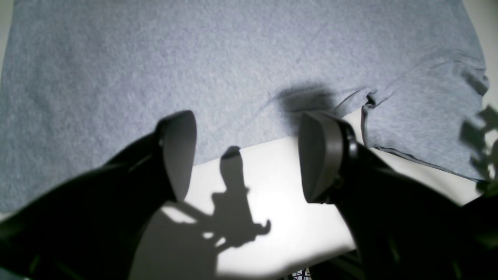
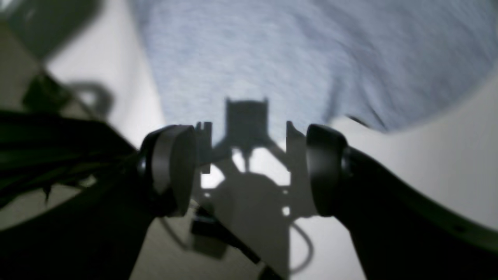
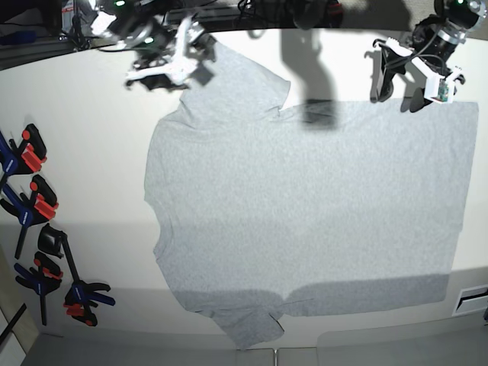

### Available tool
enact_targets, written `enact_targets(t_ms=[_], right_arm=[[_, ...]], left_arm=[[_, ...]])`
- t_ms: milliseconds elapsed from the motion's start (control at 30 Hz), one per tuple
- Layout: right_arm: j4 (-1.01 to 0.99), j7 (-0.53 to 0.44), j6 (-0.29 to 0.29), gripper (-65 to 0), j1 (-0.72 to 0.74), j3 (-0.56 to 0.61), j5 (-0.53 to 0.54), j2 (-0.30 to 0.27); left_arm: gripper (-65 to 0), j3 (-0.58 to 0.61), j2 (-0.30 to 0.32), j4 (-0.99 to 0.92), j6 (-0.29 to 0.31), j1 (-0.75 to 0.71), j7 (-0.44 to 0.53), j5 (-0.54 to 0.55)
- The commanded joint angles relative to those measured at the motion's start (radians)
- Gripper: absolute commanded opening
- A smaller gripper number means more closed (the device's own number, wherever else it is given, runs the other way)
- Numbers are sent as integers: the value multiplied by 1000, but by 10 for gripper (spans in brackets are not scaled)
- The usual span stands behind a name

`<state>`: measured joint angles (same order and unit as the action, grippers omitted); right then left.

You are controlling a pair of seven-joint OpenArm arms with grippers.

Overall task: Fold the T-shirt properly
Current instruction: 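Move both grippers down toward the shirt's shoulder corners by the collar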

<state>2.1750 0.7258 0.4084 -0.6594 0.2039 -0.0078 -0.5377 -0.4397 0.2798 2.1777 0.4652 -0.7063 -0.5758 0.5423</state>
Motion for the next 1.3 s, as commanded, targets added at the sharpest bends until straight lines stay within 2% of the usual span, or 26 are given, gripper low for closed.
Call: enact_targets(t_ms=[0,133,267,533,633,767,833,933,1067,1267], right_arm=[[18,-20,-22,-241,6,39,-24,-8],[16,13,-83,-241,38,209,-154,-8],[-14,15,-140,-242,61,306,-252,-8],[-203,13,-164,-242,172,386,-257,-8],[-237,12,-189,-244,189,398,-322,-8],[-263,16,-217,-300,191,399,-357,-8],[-265,16,-230,-306,191,399,-356,-8],[-247,-8,-228,-306,190,412,-348,-8],[-153,-5,-222,-306,191,493,-348,-8],[6,69,-223,-306,190,595,-348,-8]], left_arm=[[-269,-5,6,16,3,-6,23,8],[-269,-5,6,16,3,-6,23,8],[-269,-5,6,16,3,-6,23,8],[-269,-5,6,16,3,-6,23,8],[-269,-5,6,16,3,-6,23,8],[-269,-5,6,16,3,-6,23,8],[-269,-5,6,16,3,-6,23,8],[-269,-5,6,16,3,-6,23,8],[-269,-5,6,16,3,-6,23,8],[-269,-5,6,16,3,-6,23,8]])
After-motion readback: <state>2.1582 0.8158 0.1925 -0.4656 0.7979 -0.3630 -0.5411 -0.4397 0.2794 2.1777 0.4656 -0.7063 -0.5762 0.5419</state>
